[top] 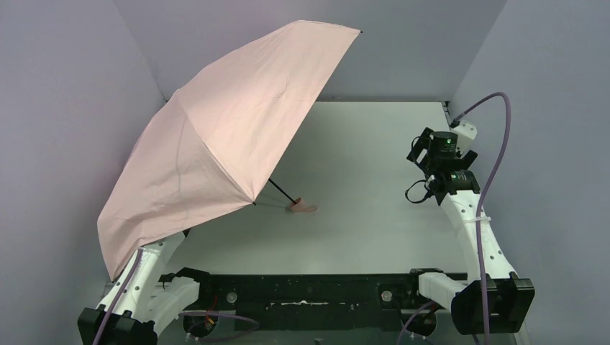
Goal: Put away the umbrella
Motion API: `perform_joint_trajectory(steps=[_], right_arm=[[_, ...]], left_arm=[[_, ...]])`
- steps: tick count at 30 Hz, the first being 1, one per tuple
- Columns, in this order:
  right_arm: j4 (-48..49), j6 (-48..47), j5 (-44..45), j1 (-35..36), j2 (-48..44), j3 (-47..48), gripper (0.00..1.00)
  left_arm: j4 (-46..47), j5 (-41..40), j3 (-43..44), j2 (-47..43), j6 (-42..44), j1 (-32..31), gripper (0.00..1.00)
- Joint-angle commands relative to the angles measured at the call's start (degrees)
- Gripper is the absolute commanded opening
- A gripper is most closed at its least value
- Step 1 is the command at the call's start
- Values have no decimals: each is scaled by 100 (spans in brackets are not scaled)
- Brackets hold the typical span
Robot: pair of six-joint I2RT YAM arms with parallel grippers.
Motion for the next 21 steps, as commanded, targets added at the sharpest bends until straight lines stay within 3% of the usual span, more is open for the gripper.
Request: perform_joint_trajectory(steps=[1,7,12,18,21], right_arm=[[738,-108,-421,-78,18,184,100],[1055,-503,-474,-96,166,77,100],[1390,-1083,-1760,-32,353,72,100],[1141,-2026,-1816,1286,1102,566,100],[1469,-2264,-2433,1882,1494,659,100]], left_arm=[[488,388,392,-24,71,76,82],[588,480,501,-24,76,100,83],[664,535,539,-5,62,116,83],[807,771,549,-23,88,157,84],[815,752,556,-90,93,170,83]])
